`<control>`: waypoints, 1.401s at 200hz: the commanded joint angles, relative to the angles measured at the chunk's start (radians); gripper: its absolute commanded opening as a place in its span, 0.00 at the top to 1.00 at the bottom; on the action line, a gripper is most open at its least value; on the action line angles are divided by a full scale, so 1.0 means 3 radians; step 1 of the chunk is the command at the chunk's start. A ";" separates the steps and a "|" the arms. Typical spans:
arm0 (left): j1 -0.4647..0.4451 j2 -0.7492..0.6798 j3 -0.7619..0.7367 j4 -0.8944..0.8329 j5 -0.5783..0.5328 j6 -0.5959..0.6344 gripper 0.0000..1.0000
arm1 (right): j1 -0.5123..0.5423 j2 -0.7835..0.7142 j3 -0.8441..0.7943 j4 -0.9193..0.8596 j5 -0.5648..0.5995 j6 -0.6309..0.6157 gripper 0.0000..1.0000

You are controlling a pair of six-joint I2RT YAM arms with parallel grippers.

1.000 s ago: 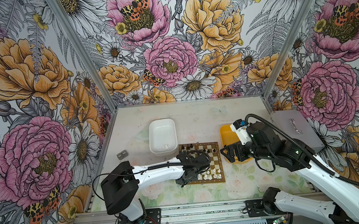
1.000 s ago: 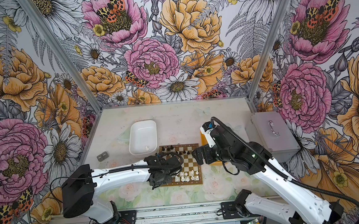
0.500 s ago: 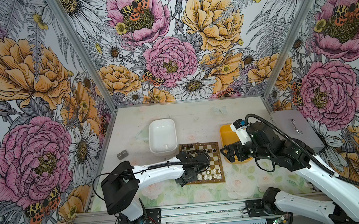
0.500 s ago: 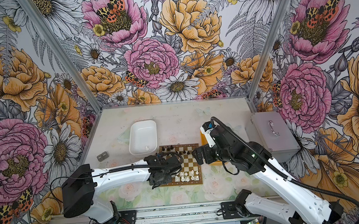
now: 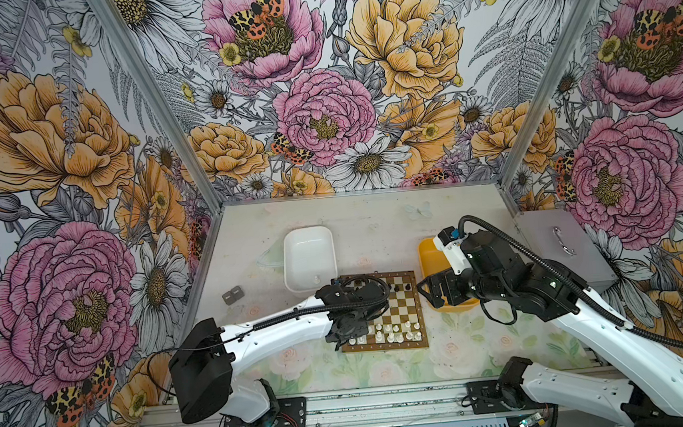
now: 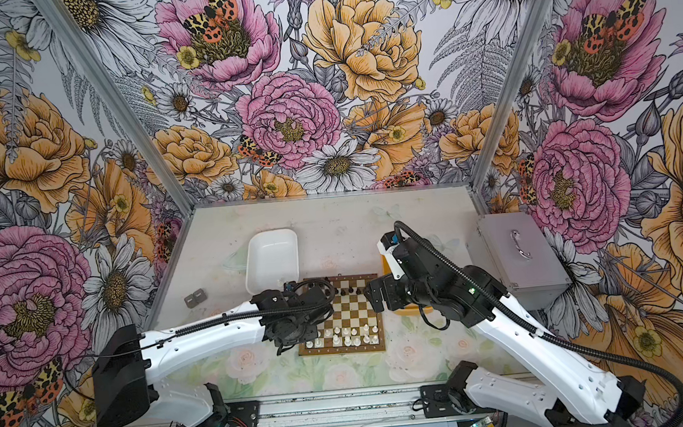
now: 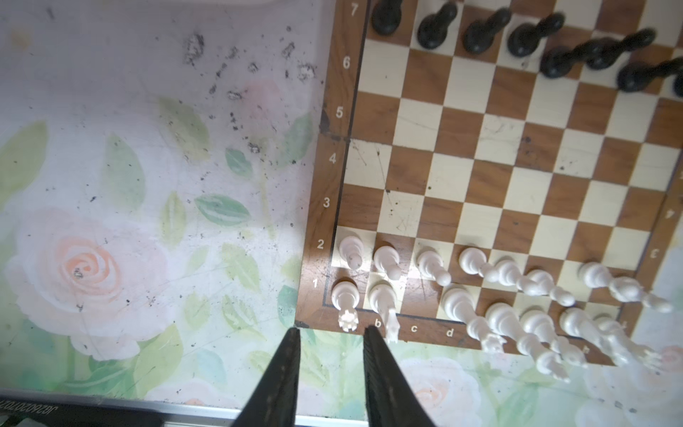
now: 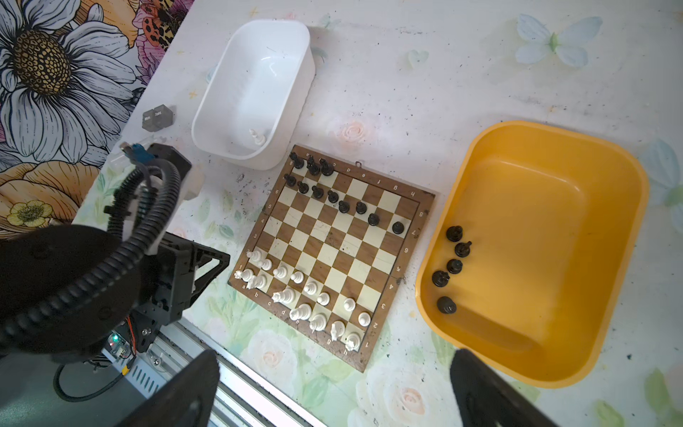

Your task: Set up the chess pieces on the board

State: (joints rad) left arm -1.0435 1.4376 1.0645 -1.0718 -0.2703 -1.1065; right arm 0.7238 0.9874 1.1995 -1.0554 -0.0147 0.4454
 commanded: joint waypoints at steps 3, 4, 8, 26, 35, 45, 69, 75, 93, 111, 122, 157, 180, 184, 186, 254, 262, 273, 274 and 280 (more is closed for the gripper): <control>0.0180 -0.0195 0.0238 -0.0258 -0.0184 0.0175 0.68 | 0.0031 0.0086 0.0223 0.0036 0.0079 -0.0087 0.00; 0.0185 -0.0200 0.0245 -0.0266 -0.0186 0.0183 0.68 | 0.0031 0.0090 0.0229 0.0041 0.0077 -0.0088 0.00; 0.0242 -0.0218 0.0282 -0.0296 -0.0204 0.0215 0.68 | 0.0031 0.0111 0.0248 0.0041 0.0083 -0.0095 0.00; 0.0577 -0.0251 0.0394 -0.0366 -0.0252 0.0371 0.68 | 0.0031 0.0241 0.0333 0.0083 0.0099 -0.0132 0.00; 0.0765 -0.0225 0.0453 -0.0360 -0.0247 0.0462 0.68 | 0.0031 0.0314 0.0363 0.0123 0.0095 -0.0147 0.00; 0.0946 -0.0158 0.0543 -0.0364 -0.0260 0.0585 0.68 | 0.0031 0.0416 0.0394 0.0177 0.0076 -0.0153 0.00; 0.1355 0.0136 0.0781 -0.0349 -0.0247 0.0942 0.67 | 0.0031 0.0653 0.0470 0.0350 0.0008 -0.0150 0.00; 0.1451 0.0220 0.0836 -0.0354 -0.0223 0.1032 0.66 | 0.0031 0.0718 0.0493 0.0392 0.0000 -0.0150 0.00; 0.1654 0.0454 0.1013 -0.0331 -0.0167 0.1264 0.66 | 0.0026 0.0925 0.0594 0.0487 0.0003 -0.0155 0.00; 0.1787 0.0654 0.1152 -0.0269 -0.0091 0.1469 0.66 | 0.0006 0.1149 0.0726 0.0545 0.0003 -0.0172 0.00; 0.1873 0.0766 0.1199 -0.0210 -0.0028 0.1571 0.66 | -0.0008 0.1287 0.0812 0.0573 -0.0011 -0.0185 0.00; 0.2104 0.1025 0.1259 0.0029 0.0259 0.1759 0.66 | -0.0083 0.1695 0.1139 0.0625 -0.0103 -0.0206 0.00; 0.2133 0.1171 0.1352 0.0099 0.0378 0.1844 0.66 | -0.0156 0.1874 0.1302 0.0632 -0.0165 -0.0187 0.00; 0.2138 0.1195 0.1355 0.0121 0.0399 0.1863 0.66 | -0.0171 0.1894 0.1320 0.0636 -0.0179 -0.0181 0.00; 0.2139 0.1208 0.1358 0.0131 0.0413 0.1869 0.66 | -0.0176 0.1904 0.1326 0.0641 -0.0183 -0.0177 0.00; 0.2174 0.1524 0.1374 0.0299 0.0599 0.2005 0.66 | -0.0296 0.2007 0.1413 0.0710 -0.0163 -0.0109 0.00; 0.2189 0.1531 0.1357 0.0315 0.0608 0.2021 0.66 | -0.0300 0.2010 0.1411 0.0711 -0.0154 -0.0107 0.00; 0.2213 0.1524 0.1327 0.0337 0.0627 0.2039 0.66 | -0.0301 0.2007 0.1401 0.0711 -0.0134 -0.0094 0.00; 0.2217 0.1524 0.1323 0.0339 0.0628 0.2040 0.66 | -0.0301 0.2006 0.1401 0.0713 -0.0135 -0.0092 0.00; 0.2233 0.1528 0.1310 0.0350 0.0632 0.2047 0.66 | -0.0301 0.2004 0.1398 0.0716 -0.0129 -0.0081 0.00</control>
State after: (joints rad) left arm -0.3965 1.9034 1.4643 -1.0061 -0.1093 -0.5232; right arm 0.6353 1.5845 1.5929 -0.8692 -0.0643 0.4030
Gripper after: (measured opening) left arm 0.342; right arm 0.996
